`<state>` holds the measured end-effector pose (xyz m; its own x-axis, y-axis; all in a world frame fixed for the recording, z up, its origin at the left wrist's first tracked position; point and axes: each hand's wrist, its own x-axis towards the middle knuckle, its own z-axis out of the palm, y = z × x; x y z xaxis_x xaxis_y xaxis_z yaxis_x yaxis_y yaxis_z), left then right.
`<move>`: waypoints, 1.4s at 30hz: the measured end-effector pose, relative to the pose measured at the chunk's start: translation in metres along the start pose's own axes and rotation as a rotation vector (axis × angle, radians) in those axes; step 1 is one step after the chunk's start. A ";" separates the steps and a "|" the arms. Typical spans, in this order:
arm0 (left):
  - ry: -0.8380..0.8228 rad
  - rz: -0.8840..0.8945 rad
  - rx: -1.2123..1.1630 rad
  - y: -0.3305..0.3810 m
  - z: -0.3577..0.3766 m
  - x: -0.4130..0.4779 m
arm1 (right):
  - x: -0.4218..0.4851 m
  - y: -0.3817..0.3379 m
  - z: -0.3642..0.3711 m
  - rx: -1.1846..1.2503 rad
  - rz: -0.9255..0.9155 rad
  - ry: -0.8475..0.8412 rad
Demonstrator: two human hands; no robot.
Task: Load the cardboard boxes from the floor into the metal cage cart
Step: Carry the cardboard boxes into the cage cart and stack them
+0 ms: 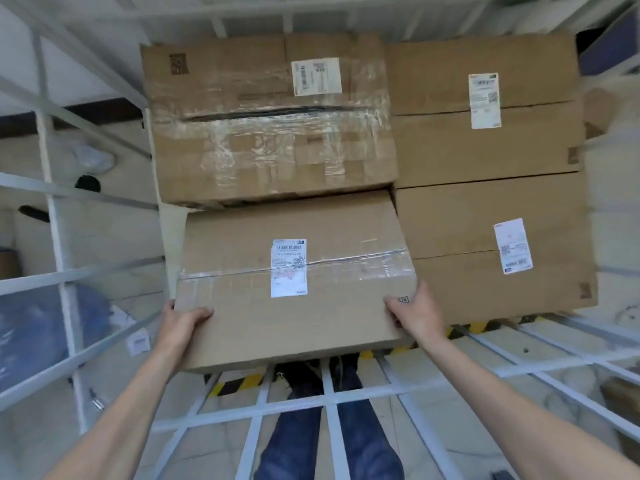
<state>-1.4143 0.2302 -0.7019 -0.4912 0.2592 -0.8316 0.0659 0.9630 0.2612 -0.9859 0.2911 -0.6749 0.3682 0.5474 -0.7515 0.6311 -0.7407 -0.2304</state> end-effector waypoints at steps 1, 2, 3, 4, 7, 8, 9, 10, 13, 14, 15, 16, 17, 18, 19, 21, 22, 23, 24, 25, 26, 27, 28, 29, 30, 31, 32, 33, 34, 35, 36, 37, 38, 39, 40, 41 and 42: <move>0.029 0.014 0.007 0.000 0.000 0.001 | 0.003 0.002 0.003 0.016 -0.013 0.001; 0.054 0.037 0.031 -0.001 0.000 0.002 | 0.003 0.005 0.006 0.039 -0.024 0.005; 0.073 0.059 0.055 -0.003 -0.002 0.001 | 0.002 0.008 0.009 0.068 -0.037 0.014; 0.078 0.076 0.071 -0.005 -0.003 0.000 | 0.001 0.012 0.012 0.091 -0.052 0.022; 0.036 0.111 0.098 -0.017 0.001 0.002 | 0.002 0.022 0.017 0.111 -0.098 0.031; 0.017 0.116 0.111 -0.021 0.005 0.005 | 0.004 0.025 0.019 0.083 -0.099 0.035; 0.002 0.116 0.121 -0.026 0.009 0.009 | 0.009 0.028 0.022 0.036 -0.093 0.045; -0.016 0.113 0.123 -0.029 0.015 0.014 | 0.013 0.031 0.027 -0.032 -0.082 0.048; -0.083 0.066 0.130 -0.040 0.032 0.030 | 0.020 0.036 0.046 -0.225 -0.045 -0.023; -0.100 0.034 0.135 -0.042 0.037 0.034 | 0.020 0.036 0.051 -0.257 -0.035 -0.060; -0.099 0.004 0.143 -0.044 0.042 0.038 | 0.021 0.036 0.057 -0.277 -0.036 -0.091; -0.078 -0.014 0.157 -0.044 0.047 0.042 | 0.020 0.035 0.063 -0.302 -0.045 -0.112; -0.045 -0.024 0.178 -0.044 0.052 0.045 | 0.020 0.034 0.069 -0.333 -0.060 -0.119; -0.013 -0.032 0.204 -0.043 0.056 0.048 | 0.019 0.031 0.075 -0.362 -0.088 -0.128; 0.009 -0.046 0.230 -0.040 0.059 0.050 | 0.019 0.029 0.082 -0.391 -0.138 -0.148; 0.040 -0.061 0.253 -0.035 0.065 0.052 | 0.022 0.020 0.095 -0.493 -0.310 -0.218; 0.054 -0.054 0.252 -0.033 0.067 0.054 | 0.025 0.014 0.101 -0.565 -0.383 -0.247; 0.068 -0.044 0.245 -0.030 0.067 0.056 | 0.029 0.008 0.106 -0.627 -0.418 -0.266; 0.078 -0.036 0.232 -0.027 0.066 0.059 | 0.034 0.002 0.109 -0.673 -0.425 -0.277; 0.081 -0.033 0.218 -0.024 0.066 0.060 | 0.039 -0.001 0.111 -0.702 -0.420 -0.278; 0.076 -0.033 0.203 -0.022 0.067 0.061 | 0.043 -0.001 0.111 -0.724 -0.423 -0.277; 0.069 -0.036 0.193 -0.020 0.068 0.061 | 0.046 0.002 0.109 -0.753 -0.439 -0.275; 0.060 -0.039 0.195 -0.019 0.069 0.060 | 0.049 0.006 0.106 -0.796 -0.469 -0.275; 0.051 -0.037 0.211 -0.020 0.071 0.058 | 0.053 0.012 0.101 -0.842 -0.506 -0.276; 0.044 -0.029 0.239 -0.021 0.073 0.056 | 0.058 0.017 0.096 -0.879 -0.544 -0.279; 0.037 -0.017 0.278 -0.022 0.075 0.053 | 0.061 0.020 0.091 -0.906 -0.572 -0.285; 0.028 -0.003 0.326 -0.024 0.076 0.050 | 0.063 0.022 0.086 -0.919 -0.591 -0.297; 0.015 0.017 0.384 -0.025 0.078 0.045 | 0.064 0.021 0.081 -0.918 -0.597 -0.308; -0.002 0.041 0.445 -0.024 0.081 0.039 | 0.063 0.019 0.076 -0.906 -0.590 -0.311; -0.020 0.069 0.501 -0.023 0.084 0.030 | 0.061 0.015 0.071 -0.879 -0.569 -0.301; -0.040 0.095 0.547 -0.020 0.087 0.019 | 0.058 0.009 0.064 -0.838 -0.537 -0.285; -0.064 0.120 0.583 -0.017 0.088 0.006 | 0.053 0.003 0.057 -0.788 -0.501 -0.269; -0.094 0.150 0.611 -0.010 0.089 -0.009 | 0.048 -0.003 0.048 -0.737 -0.469 -0.253; -0.126 0.184 0.629 -0.002 0.090 -0.025 | 0.040 -0.008 0.038 -0.693 -0.443 -0.242; -0.151 0.219 0.639 0.009 0.090 -0.043 | 0.031 -0.013 0.027 -0.659 -0.428 -0.235; -0.167 0.255 0.645 0.022 0.088 -0.062 | 0.019 -0.018 0.015 -0.638 -0.419 -0.232; -0.175 0.289 0.648 0.035 0.084 -0.082 | 0.005 -0.022 0.003 -0.626 -0.414 -0.229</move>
<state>-1.2985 0.2489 -0.6656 -0.2338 0.4656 -0.8536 0.6995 0.6903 0.1849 -1.0006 0.3090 -0.6753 -0.0883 0.5871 -0.8047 0.9787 -0.0993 -0.1799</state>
